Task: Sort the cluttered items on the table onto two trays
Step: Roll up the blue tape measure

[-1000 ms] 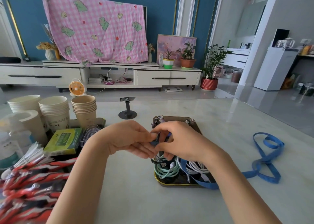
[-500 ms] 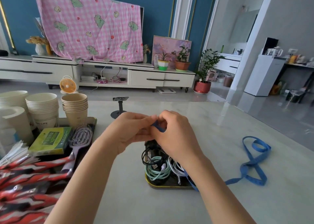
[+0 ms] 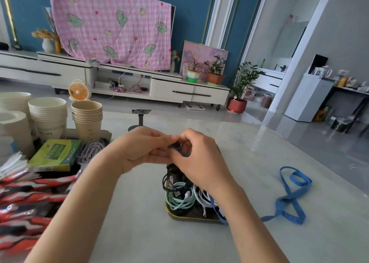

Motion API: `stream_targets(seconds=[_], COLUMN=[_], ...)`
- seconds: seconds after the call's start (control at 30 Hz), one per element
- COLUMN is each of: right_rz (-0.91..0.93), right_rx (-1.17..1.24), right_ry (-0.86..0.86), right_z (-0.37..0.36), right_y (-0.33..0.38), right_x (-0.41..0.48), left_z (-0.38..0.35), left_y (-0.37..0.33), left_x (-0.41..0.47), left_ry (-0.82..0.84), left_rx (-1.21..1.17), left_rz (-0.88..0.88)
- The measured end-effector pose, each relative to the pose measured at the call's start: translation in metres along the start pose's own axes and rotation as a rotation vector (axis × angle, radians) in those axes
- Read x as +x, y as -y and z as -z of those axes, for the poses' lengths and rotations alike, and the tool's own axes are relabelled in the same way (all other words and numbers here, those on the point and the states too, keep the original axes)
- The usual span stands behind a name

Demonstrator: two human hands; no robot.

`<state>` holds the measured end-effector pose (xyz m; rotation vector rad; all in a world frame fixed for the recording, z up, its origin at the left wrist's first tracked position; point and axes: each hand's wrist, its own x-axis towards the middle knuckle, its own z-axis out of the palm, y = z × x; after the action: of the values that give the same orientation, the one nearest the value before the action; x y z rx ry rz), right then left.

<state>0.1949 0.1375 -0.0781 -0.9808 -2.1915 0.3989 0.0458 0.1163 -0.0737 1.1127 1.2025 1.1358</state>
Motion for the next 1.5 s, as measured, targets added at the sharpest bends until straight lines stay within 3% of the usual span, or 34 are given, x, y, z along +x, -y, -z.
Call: stream_targets(seconds=[0.1, 0.27, 0.4, 0.53, 0.6, 0.77, 0.97, 1.07, 1.27, 1.33, 1.5], right_rz=[0.0, 0.024, -0.008, 0.017, 0.025, -0.037, -0.02, 0.028, -0.006, 0.006, 0.002], right_rx=[-0.062, -0.094, 0.078, 0.045, 0.026, -0.074, -0.164, -0.154, 0.042, 0.01, -0.124], right_ry=[-0.076, -0.039, 0.213, 0.407, 0.343, -0.012, -0.078, 0.016, 0.382, 0.307, -0.087], right_z=[0.0, 0.006, 0.013, 0.018, 0.014, 0.005, 0.003, 0.003, 0.01, 0.008, 0.004], right_y=[0.003, -0.002, 0.0, 0.005, 0.004, 0.001, 0.004, 0.004, 0.005, 0.006, 0.012], right_x=[0.0, 0.0, -0.001, -0.003, -0.002, -0.001, -0.002, -0.001, -0.003, -0.002, -0.002], left_z=[-0.012, -0.007, 0.002, 0.011, 0.011, 0.001, -0.004, 0.001, 0.018, 0.017, 0.002], left_y=[0.002, 0.0, -0.002, -0.004, -0.004, -0.002, -0.001, -0.001, -0.004, -0.005, -0.006], left_x=[0.004, 0.002, -0.005, -0.015, -0.015, -0.002, 0.001, -0.001, -0.016, -0.016, -0.007], left_ry=[-0.046, 0.025, 0.105, 0.217, 0.206, 0.045, 0.004, 0.009, 0.119, 0.111, 0.03], left_rx=[-0.067, -0.095, 0.016, 0.149, 0.15, 0.009, -0.076, -0.002, 0.202, 0.186, 0.005], left_rz=[-0.035, -0.006, 0.085, 0.166, 0.146, -0.005, -0.043, -0.014, 0.102, 0.066, -0.078])
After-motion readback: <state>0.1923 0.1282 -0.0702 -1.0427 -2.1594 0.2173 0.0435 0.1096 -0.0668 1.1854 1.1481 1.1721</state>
